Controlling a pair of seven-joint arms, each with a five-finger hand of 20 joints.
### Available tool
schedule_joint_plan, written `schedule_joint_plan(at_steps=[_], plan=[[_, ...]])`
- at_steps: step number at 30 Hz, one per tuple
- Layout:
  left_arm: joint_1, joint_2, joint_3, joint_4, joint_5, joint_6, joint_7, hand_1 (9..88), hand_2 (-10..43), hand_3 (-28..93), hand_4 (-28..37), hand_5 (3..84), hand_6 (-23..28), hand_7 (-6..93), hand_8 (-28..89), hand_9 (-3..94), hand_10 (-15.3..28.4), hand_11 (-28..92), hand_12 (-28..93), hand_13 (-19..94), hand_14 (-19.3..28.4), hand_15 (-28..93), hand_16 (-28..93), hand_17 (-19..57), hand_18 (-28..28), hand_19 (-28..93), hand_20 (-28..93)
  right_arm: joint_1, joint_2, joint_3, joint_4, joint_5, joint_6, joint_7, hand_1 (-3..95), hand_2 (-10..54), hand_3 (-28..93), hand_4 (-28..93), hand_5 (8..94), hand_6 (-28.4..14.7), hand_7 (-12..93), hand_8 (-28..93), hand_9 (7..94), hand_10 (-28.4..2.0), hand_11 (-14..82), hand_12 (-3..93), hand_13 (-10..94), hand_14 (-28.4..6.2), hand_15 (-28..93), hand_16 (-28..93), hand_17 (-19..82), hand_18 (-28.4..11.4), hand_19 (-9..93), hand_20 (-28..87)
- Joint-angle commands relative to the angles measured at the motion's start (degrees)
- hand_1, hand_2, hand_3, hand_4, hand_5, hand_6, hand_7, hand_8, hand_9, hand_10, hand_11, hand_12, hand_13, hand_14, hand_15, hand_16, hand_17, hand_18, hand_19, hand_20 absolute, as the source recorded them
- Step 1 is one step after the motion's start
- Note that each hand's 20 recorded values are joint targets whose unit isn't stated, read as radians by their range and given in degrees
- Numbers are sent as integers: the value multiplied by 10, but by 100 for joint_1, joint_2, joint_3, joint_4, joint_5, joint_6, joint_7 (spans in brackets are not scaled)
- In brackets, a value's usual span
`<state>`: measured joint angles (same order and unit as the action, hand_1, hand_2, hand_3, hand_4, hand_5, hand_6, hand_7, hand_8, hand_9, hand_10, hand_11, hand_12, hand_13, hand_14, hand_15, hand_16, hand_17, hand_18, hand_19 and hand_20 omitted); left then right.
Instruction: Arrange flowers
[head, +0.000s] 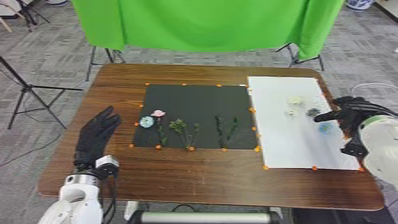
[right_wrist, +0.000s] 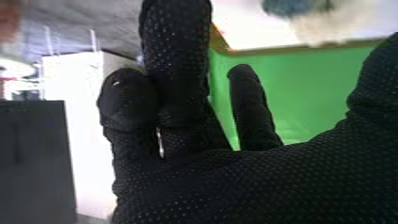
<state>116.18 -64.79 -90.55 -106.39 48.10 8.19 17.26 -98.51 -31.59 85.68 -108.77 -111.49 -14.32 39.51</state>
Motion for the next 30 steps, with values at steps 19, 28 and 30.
schedule_joint_plan(at_steps=[19, 28, 30], plan=[[114, -74, 2, -99, 14, 66, 74, 205, -95, 719, -283, 441, 11, 134, -74, 444, 127, 168, 114, 360, 146, 105, -2, 75, 96, 19, 164, -146, -273, -995, 488, -751, 1879, 85, 500, -95, 653, -202, 687, 16, 208, 0, 821, -123, 156, 238, 927, -24, 582, 284, 635, -149, 932, 514], [118, -24, -48, -122, -53, 90, 72, 206, -95, 720, -283, 443, 17, 130, -72, 444, 128, 170, 115, 360, 146, 107, -2, 75, 96, 19, 164, 244, -81, -898, 121, -828, 2556, -102, 598, -95, 650, -208, 788, 7, 277, 56, 929, -86, 105, 393, 937, -6, 616, 283, 669, -132, 932, 533], [110, 11, -57, -122, -64, 94, 69, 206, -95, 719, -283, 443, 17, 130, -72, 445, 128, 170, 115, 360, 146, 107, -2, 75, 96, 19, 164, 558, -25, -953, -69, -772, 2597, -169, 598, -95, 652, -208, 792, 6, 277, 56, 931, -85, 105, 396, 937, -4, 619, 281, 670, -132, 932, 537]])
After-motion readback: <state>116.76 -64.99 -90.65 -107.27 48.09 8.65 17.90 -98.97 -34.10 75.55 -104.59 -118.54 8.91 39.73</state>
